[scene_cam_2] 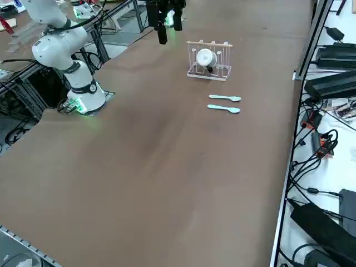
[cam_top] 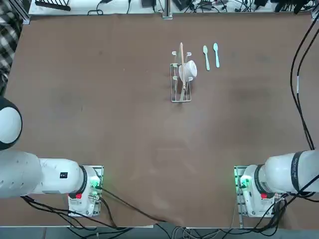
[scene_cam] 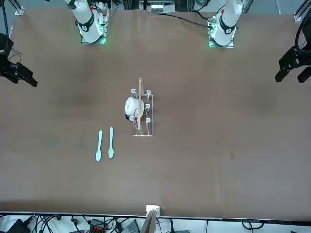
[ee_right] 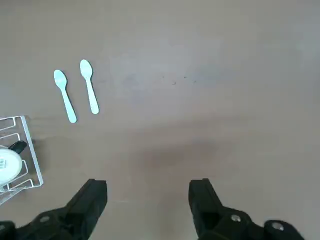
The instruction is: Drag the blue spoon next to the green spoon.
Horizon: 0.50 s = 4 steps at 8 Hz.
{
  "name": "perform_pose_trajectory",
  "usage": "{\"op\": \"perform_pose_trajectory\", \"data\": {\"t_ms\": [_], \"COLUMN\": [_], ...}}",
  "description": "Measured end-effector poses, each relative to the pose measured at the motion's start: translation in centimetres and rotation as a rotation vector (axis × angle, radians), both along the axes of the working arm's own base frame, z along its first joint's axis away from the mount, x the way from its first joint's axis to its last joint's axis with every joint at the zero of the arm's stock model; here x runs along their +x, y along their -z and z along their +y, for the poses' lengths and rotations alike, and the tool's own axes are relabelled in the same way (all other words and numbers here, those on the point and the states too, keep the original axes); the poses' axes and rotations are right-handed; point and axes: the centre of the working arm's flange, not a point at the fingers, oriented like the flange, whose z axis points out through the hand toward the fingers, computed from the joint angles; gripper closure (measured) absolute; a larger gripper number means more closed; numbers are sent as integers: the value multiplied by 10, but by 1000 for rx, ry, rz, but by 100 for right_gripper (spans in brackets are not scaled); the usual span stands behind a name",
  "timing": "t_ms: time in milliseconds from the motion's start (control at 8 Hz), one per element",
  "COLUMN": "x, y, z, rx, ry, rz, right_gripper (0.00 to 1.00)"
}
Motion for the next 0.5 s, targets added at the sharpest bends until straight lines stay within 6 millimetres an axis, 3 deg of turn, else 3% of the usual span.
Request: {"op": "perform_pose_trajectory", "data": {"t_ms": [500], "x": [1], "y": [2], "z": [-2], "rx": [0], "ry": [3], "rz": [4], "right_gripper": [0]}}
